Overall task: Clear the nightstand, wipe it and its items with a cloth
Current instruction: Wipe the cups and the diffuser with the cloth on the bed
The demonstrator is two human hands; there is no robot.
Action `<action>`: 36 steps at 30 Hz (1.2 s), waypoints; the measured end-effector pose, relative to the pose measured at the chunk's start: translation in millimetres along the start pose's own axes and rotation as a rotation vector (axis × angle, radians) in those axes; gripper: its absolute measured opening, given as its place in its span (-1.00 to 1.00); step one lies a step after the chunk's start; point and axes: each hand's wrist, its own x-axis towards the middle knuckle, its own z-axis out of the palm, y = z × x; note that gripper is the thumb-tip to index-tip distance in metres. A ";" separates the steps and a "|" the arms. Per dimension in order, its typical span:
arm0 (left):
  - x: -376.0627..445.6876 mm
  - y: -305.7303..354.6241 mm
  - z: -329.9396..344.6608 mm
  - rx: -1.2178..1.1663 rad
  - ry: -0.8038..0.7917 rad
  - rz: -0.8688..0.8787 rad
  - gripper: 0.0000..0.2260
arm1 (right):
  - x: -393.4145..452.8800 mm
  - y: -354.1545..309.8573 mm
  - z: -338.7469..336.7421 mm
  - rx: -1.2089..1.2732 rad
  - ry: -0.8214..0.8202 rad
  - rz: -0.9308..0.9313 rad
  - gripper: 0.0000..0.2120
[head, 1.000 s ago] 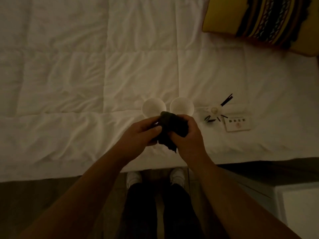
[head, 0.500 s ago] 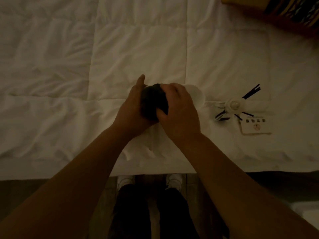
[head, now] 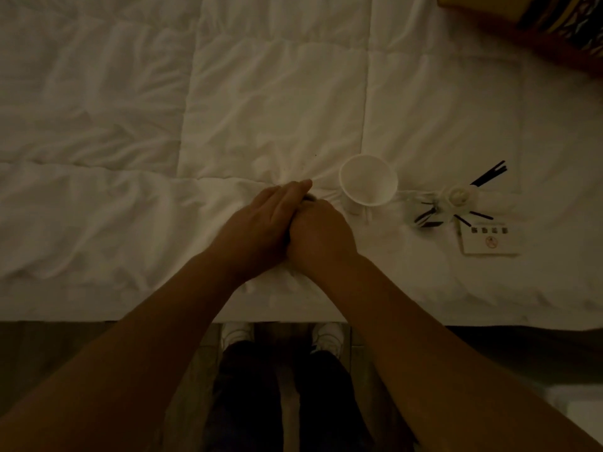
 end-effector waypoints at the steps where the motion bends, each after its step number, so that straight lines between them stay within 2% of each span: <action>1: -1.2 -2.1 1.0 -0.020 -0.008 -0.020 -0.22 | -1.3 1.1 -1.9 0.042 0.008 0.003 -0.66; 7: -10.7 -19.5 0.5 -0.235 0.005 -0.244 -0.05 | -20.4 20.0 -16.3 0.509 -0.015 0.027 -0.70; 10: -11.1 -15.8 -5.0 -0.320 0.105 -0.358 0.01 | -32.0 24.5 -20.4 0.834 0.148 0.134 -0.70; 11: -10.0 -10.9 -6.0 -0.327 0.112 -0.365 0.01 | -32.5 24.3 -21.0 0.821 0.221 0.126 -0.70; 13: -5.7 3.3 -8.2 -0.317 0.082 -0.311 0.00 | -30.6 16.7 -20.8 0.523 0.307 0.003 -0.73; 15: -3.2 15.3 -9.5 -0.206 0.082 -0.152 -0.04 | -29.2 3.7 -17.2 0.159 0.474 -0.084 -0.85; 16: -2.6 17.7 -11.1 -0.139 0.091 -0.077 -0.06 | -28.6 -1.9 -18.2 0.091 0.509 -0.084 -0.88; 18: -2.5 17.4 -19.1 -0.027 0.074 -0.019 -0.11 | -26.4 -4.9 -25.4 0.135 0.395 -0.048 -0.83; 20: -4.4 10.6 -25.7 -0.016 0.075 -0.078 -0.12 | -21.2 5.4 -36.3 0.378 0.175 0.017 -0.88; 21: -6.1 7.1 -29.0 -0.083 0.084 -0.145 -0.10 | -20.8 11.3 -41.6 0.568 0.120 0.041 -0.94; 22: -7.7 3.4 -32.1 -0.191 0.101 -0.231 -0.08 | -22.2 14.7 -46.7 0.739 0.121 0.049 -0.89; 24: -10.9 -3.6 -38.0 -0.425 0.167 -0.415 -0.06 | -27.3 18.7 -51.6 1.082 0.244 0.050 -0.84; 26: -11.5 -5.1 -42.4 -0.505 0.193 -0.525 -0.07 | -31.0 20.5 -52.1 1.285 0.443 0.093 -0.80; 28: -8.0 1.0 -45.3 -0.506 0.166 -0.541 -0.11 | -31.7 22.1 -51.3 1.210 0.533 0.119 -0.74; 32: 2.2 14.7 -52.0 -0.708 0.128 -0.551 -0.21 | -33.2 13.8 -39.6 0.833 0.421 -0.102 -0.59; 34: 4.3 19.4 -58.3 -0.708 0.108 -0.501 -0.26 | -26.2 10.8 -41.0 0.836 0.410 -0.125 -0.63; 36: 2.4 22.8 -64.3 -0.688 0.062 -0.428 -0.26 | -16.1 12.0 -49.9 0.954 0.381 -0.065 -0.76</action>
